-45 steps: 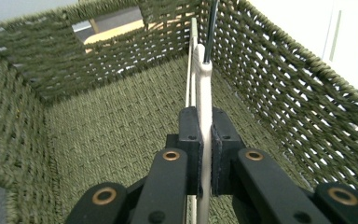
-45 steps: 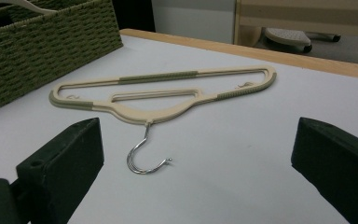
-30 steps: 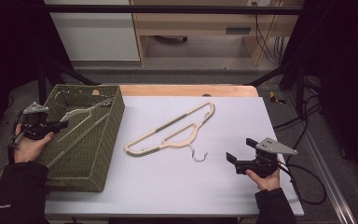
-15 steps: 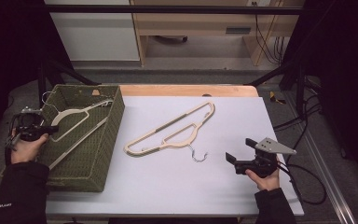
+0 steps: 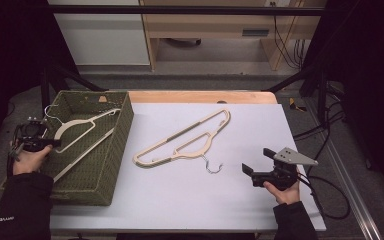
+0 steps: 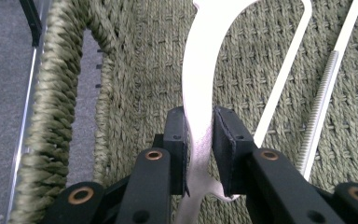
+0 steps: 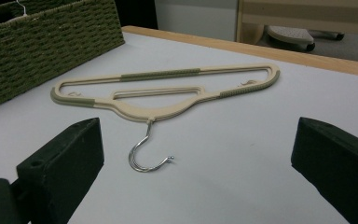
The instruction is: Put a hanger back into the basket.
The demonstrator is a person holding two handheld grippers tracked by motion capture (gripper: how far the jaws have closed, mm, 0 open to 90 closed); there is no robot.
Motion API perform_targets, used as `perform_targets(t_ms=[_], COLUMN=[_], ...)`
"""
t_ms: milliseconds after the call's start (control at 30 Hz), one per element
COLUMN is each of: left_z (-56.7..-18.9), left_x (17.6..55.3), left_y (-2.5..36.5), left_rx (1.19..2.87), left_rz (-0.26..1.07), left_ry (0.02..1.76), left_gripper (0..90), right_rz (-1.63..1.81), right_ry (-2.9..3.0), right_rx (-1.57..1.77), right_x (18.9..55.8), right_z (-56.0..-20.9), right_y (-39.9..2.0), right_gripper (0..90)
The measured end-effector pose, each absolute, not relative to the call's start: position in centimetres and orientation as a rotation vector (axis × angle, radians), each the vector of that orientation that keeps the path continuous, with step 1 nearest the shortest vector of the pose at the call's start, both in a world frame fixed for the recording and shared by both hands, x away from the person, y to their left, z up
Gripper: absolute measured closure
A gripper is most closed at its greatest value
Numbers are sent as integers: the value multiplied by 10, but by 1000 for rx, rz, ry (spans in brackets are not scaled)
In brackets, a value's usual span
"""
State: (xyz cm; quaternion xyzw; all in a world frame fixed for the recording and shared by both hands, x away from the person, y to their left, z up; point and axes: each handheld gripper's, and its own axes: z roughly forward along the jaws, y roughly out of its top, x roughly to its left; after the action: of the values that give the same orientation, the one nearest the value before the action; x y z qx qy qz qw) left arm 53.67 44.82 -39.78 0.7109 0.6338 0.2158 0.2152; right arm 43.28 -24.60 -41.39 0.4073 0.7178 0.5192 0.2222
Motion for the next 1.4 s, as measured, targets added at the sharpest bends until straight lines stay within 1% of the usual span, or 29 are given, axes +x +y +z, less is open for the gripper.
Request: perform_targets(t_ms=[100,233,367,467,500,533,567,600,633,667,700,733,767,800,833,967,1033,1067,1133,1167,1200,1233,1267,1400], left_z=[-398,-393,-379,-366,-366,-358,-358,-353,-350,-343,-343,-335,-335,-329,-326,-315,-313,-311,-307,-307,-307,-307,-308,-314], left_x=[537,533,524,515,515,508,508,504,501,495,495,488,488,482,480,471,470,468,463,463,460,460,456,450], left_y=[448,446,445,442,442,438,438,434,432,424,424,415,415,405,398,373,366,357,339,339,326,326,313,290], left_rx=[1974,1970,1922,1894,1894,1863,1863,1846,1837,1803,1803,1780,1780,1764,1747,1745,1749,1747,1731,1731,1708,1708,1703,1716], left_rz=[591,608,653,693,693,709,709,713,718,729,729,738,738,737,736,742,747,749,728,728,714,714,707,667], left_ry=[1765,1752,1719,1648,1648,1593,1593,1560,1537,1472,1472,1408,1408,1343,1317,1195,1172,1144,1080,1080,1037,1037,991,933], left_gripper=[737,669,562,489,470,440,413,413,366,346,330,307,298,282,266,193,154,154,127,121,117,116,116,112], right_rz=[1435,1439,1442,1445,1448,1451,1451,1453,1459,1463,1461,1463,1465,1466,1474,1469,1476,1472,1470,1470,1472,1473,1474,1478], right_ry=[1981,1981,1973,1968,1965,1962,1962,1956,1955,1949,1948,1946,1946,1947,1940,1942,1941,1943,1946,1946,1943,1942,1943,1935], right_rx=[1124,1118,1120,1114,1110,1108,1108,1108,1100,1103,1097,1096,1091,1088,1095,1092,1096,1091,1091,1091,1087,1091,1087,1090], right_x=[433,432,432,431,431,431,431,430,429,429,429,429,429,428,428,429,429,429,429,429,430,430,430,430], right_z=[-414,-413,-412,-410,-409,-408,-408,-407,-405,-404,-403,-403,-402,-401,-401,-399,-399,-399,-399,-399,-398,-398,-398,-396], right_y=[-246,-247,-248,-248,-248,-248,-248,-248,-249,-248,-249,-248,-249,-249,-248,-248,-247,-247,-246,-246,-245,-245,-245,-244], right_gripper=[27,27,27,27,27,27,27,27,27,27,27,27,27,28,28,28,28,28,27,27,27,27,25,25])
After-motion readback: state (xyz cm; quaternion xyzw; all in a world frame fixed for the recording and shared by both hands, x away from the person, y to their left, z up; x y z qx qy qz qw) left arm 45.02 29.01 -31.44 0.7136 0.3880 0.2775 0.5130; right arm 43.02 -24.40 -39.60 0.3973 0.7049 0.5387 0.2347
